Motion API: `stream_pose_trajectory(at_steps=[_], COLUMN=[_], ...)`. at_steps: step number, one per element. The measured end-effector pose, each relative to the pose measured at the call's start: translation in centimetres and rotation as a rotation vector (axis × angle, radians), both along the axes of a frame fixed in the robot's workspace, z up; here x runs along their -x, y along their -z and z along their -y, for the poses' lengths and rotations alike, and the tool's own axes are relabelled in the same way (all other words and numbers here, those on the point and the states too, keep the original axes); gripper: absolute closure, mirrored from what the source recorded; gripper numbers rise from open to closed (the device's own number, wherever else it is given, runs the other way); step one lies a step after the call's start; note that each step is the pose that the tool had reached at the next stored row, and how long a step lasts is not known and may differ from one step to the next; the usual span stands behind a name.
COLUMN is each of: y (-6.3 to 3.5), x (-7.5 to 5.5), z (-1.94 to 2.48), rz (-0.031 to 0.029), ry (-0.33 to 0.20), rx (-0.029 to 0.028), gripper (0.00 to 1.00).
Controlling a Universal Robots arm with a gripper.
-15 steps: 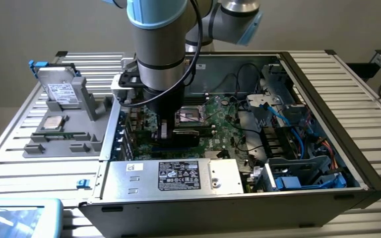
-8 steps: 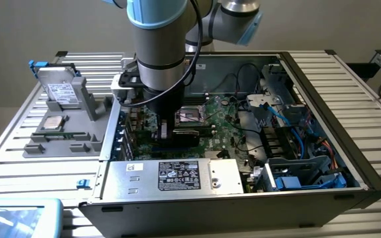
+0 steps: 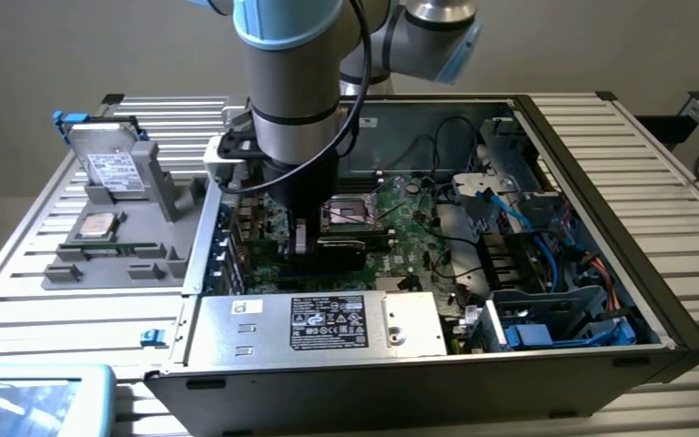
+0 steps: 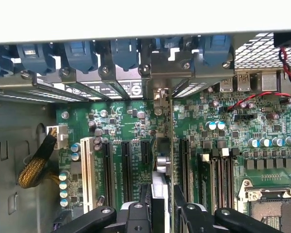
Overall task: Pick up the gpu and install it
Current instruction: 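Insert the gpu into the slot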
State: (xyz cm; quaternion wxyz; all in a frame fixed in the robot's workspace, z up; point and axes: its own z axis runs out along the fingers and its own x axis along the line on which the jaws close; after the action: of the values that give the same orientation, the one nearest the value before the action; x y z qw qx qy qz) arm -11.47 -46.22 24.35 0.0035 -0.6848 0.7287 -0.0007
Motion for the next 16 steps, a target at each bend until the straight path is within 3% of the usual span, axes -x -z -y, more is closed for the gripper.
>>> stream_pose_trajectory(at_steps=[3, 9, 16], y=[0.00, 0.00, 0.04], x=[0.01, 0.20, 0.48], z=[-0.18, -0.53, -0.72], rz=[0.0004, 0.0102, 0.0123], ry=[0.000, 0.000, 0.000], rx=[0.0088, 0.0092, 0.0111], gripper=[0.71, 0.71, 0.71])
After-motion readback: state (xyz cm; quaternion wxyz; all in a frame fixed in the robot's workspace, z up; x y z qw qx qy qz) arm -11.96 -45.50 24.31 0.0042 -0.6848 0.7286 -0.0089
